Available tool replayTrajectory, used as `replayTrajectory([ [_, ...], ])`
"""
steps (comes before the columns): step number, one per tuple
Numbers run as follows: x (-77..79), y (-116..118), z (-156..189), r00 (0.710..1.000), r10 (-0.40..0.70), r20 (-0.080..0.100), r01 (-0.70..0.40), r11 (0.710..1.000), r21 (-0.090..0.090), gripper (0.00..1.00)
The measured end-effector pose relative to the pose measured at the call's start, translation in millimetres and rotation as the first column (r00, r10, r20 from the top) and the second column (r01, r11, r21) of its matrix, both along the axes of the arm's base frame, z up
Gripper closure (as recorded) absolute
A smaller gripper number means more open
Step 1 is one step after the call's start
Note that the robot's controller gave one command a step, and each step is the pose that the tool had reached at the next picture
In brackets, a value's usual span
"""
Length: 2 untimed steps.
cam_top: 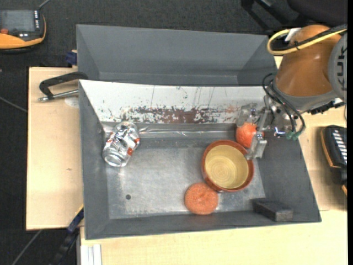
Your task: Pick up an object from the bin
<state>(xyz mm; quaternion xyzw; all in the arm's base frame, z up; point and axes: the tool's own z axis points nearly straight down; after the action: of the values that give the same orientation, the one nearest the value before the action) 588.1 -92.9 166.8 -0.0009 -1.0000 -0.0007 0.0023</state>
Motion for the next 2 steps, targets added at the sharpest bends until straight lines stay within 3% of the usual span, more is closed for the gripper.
replayTrajectory([
  [1,0.1,48.2,-79.6,0.967,0.253,-0.002,-0.253,0.967,0.005,0.00],
  [2,1.5,47.1,-77.6,0.968,0.252,0.003,-0.252,0.968,0.002,1.00],
])
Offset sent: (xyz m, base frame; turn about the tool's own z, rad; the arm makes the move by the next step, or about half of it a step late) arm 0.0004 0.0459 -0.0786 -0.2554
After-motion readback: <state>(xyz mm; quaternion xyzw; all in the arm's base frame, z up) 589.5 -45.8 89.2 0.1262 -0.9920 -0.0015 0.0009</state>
